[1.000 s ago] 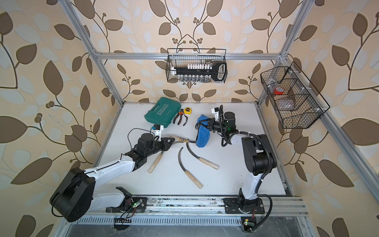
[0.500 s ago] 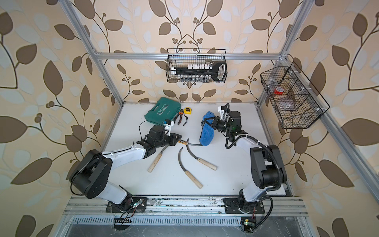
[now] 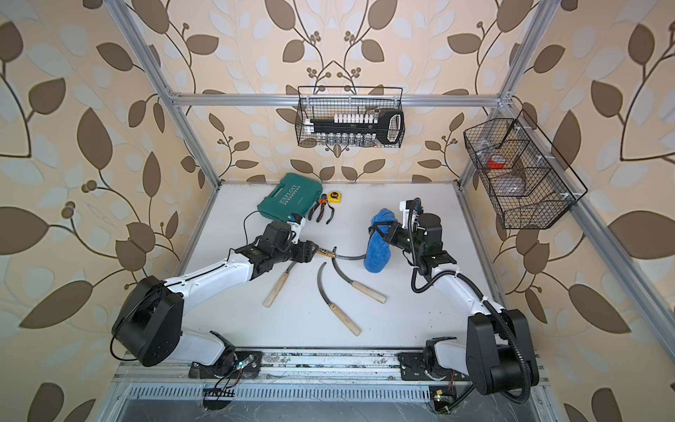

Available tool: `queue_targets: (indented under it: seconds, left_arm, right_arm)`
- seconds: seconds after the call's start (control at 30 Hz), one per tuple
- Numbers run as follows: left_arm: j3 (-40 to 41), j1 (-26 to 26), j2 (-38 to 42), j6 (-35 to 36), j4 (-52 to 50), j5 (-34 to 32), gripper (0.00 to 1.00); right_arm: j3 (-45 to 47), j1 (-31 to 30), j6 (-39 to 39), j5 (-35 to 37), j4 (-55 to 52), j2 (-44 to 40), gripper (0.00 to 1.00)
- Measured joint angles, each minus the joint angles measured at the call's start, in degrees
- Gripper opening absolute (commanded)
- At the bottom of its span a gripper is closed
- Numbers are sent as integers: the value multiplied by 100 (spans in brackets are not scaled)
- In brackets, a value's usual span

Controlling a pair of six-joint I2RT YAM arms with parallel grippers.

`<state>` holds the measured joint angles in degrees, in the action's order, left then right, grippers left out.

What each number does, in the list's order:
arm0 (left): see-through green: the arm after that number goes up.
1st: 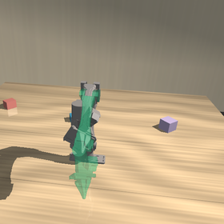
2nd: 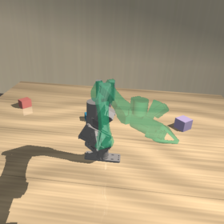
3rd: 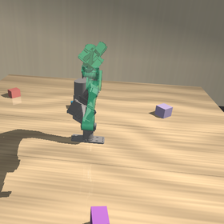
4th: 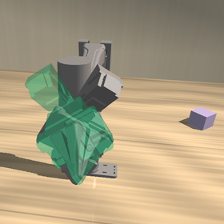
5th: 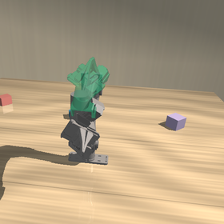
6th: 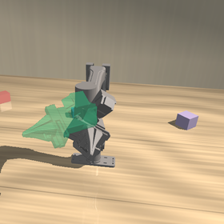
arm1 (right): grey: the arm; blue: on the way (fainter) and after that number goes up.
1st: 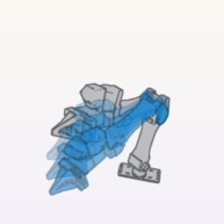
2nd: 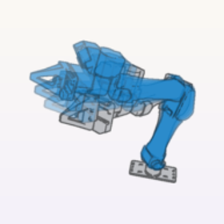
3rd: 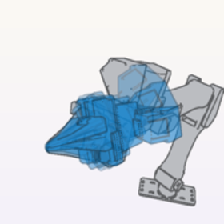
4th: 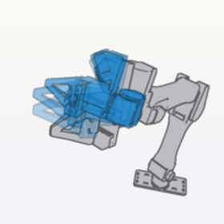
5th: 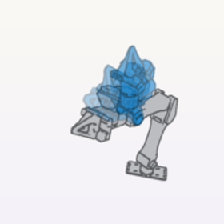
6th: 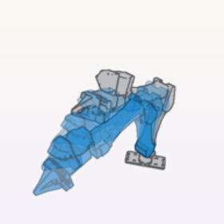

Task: Wipe small sickles with rags
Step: Pick up the small sickle from the center of the board.

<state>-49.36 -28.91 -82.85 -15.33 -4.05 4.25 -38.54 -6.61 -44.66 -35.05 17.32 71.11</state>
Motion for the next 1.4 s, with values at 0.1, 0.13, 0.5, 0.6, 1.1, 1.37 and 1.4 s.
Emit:
queue_targets:
  seconds: [0.1, 0.13, 0.5, 0.6, 1.1, 1.37, 1.4]
  left_arm:
    - [-232, 0, -155, -560, -391, -319, 99]
    - [-234, 2, -160, -828, -437, -363, 99]
    - [-1381, 0, -1270, -3010, -1416, -426, 99]
    - [-1766, 0, -1657, -3314, -1816, -535, 95]
    - [-3097, -2, -2667, -4186, -3091, -1117, 74]
    - [-3263, -4, -3224, -4385, -3237, -1244, 67]
    - [-3307, -4, -3252, -4391, -3246, -1259, 66]
  right_arm:
    - [208, 0, 24, 17, -116, -315, 1]
    - [267, 0, 39, 15, -140, -420, 1]
    - [538, 0, 216, 15, -409, -1147, 5]
    - [538, 0, 219, 15, -468, -1143, 5]
    - [564, 0, 275, 181, -610, -1235, 5]
    - [597, 0, 350, 254, -732, -1235, 5]
    - [597, 0, 361, 256, -732, -1235, 5]
